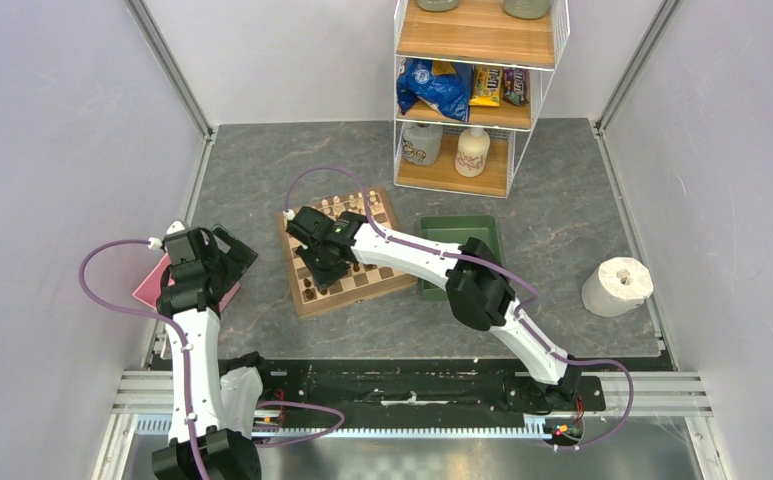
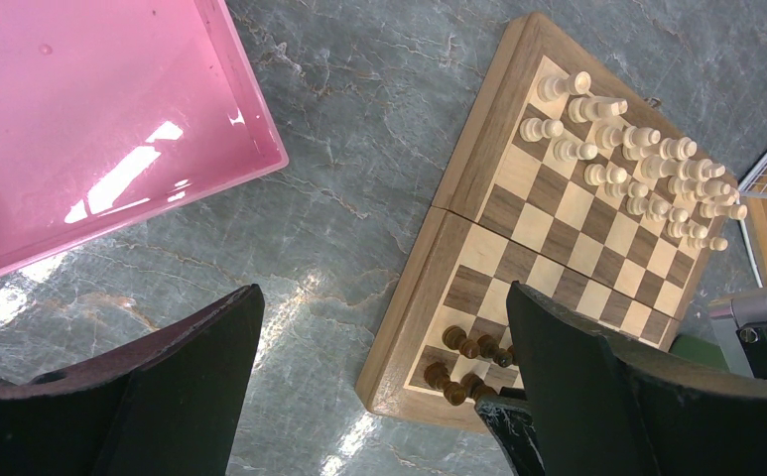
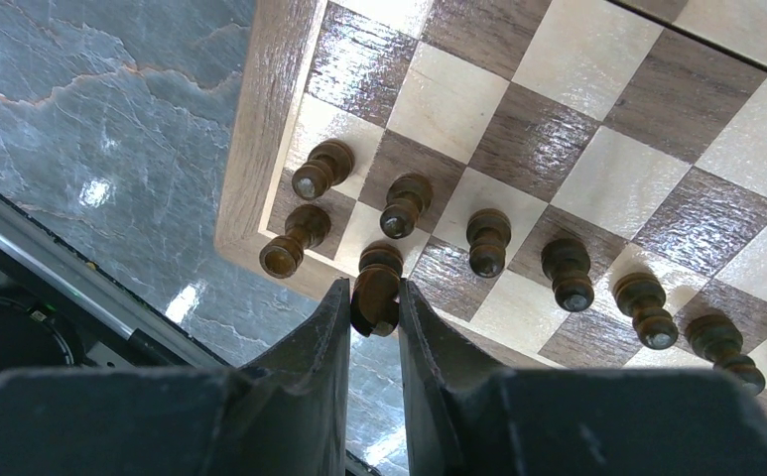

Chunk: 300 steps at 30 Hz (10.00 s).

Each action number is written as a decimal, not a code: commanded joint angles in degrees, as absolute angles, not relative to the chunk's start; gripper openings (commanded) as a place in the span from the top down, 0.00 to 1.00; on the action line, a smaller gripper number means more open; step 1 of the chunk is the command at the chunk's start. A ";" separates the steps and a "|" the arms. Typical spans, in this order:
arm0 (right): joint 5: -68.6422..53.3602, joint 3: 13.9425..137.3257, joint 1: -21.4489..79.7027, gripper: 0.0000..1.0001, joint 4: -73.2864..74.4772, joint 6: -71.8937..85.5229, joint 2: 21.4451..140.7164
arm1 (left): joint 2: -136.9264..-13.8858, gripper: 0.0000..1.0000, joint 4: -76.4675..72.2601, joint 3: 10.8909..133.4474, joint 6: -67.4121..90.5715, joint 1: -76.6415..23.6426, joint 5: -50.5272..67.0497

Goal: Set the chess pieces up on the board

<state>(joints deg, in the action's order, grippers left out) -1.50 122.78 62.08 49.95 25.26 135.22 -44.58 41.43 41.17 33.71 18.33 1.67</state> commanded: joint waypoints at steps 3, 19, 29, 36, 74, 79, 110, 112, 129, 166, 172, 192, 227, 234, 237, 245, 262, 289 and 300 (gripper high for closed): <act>-0.85 125.95 62.40 0.73 49.85 24.29 136.20 | -44.12 0.00 39.63 41.98 33.75 18.96 2.50; -2.18 126.43 62.38 0.63 49.79 24.26 136.03 | -44.12 0.00 39.46 41.89 33.77 18.98 2.71; -1.81 124.87 62.40 0.58 49.33 23.66 131.88 | -44.12 0.00 39.47 41.82 33.76 19.04 2.72; -0.35 118.75 61.76 0.53 47.01 22.47 123.55 | -44.19 0.00 39.49 41.84 33.81 19.07 2.68; -1.15 71.44 27.35 0.56 38.42 26.11 92.83 | -45.90 0.01 39.33 41.86 33.66 19.86 3.69; 6.39 71.53 27.77 0.54 40.47 26.62 92.30 | -45.95 0.01 39.37 41.86 33.66 19.93 3.69; -4.63 72.61 30.77 0.52 51.82 26.95 86.70 | -41.33 0.00 33.75 39.71 29.10 19.86 10.55; -2.73 73.81 32.36 0.53 52.46 27.22 88.72 | -41.61 0.00 34.05 39.63 29.19 19.86 10.02; -2.23 72.01 33.57 0.57 47.33 28.12 96.38 | -44.07 0.01 34.94 40.09 29.28 19.86 9.40; 2.62 71.37 33.57 0.73 43.42 26.50 103.01 | -46.19 0.01 35.01 40.18 29.40 19.88 9.87; 2.04 71.75 33.57 0.81 44.51 25.96 100.38 | -46.53 0.01 35.00 40.17 29.36 19.87 9.89; -0.62 84.45 35.13 0.84 52.24 26.10 92.17 | -47.57 0.01 35.33 40.34 29.41 19.88 10.32; -0.97 122.44 59.94 0.79 59.27 28.12 129.90 | -48.09 0.01 35.59 40.44 29.54 19.95 10.90; -1.17 125.60 59.94 0.78 59.66 27.93 132.76 | -48.34 0.01 35.60 40.44 29.58 19.93 10.97; -1.05 126.59 59.94 0.78 59.94 27.93 133.70 | -48.37 0.01 35.60 40.47 29.56 19.95 10.97; -0.70 127.84 59.94 0.77 60.29 27.79 135.16 | -48.60 0.01 35.51 40.43 29.53 19.95 10.99; -0.53 129.46 59.99 0.72 60.29 27.77 136.84 | -48.62 0.01 35.59 40.46 29.54 19.95 11.00; -1.41 129.85 59.95 0.70 58.88 28.10 136.76 | -49.10 0.01 35.58 40.47 29.54 19.95 11.09; -2.44 129.20 59.97 0.68 57.96 28.19 135.88 | -49.26 0.01 35.58 40.44 29.54 19.95 11.15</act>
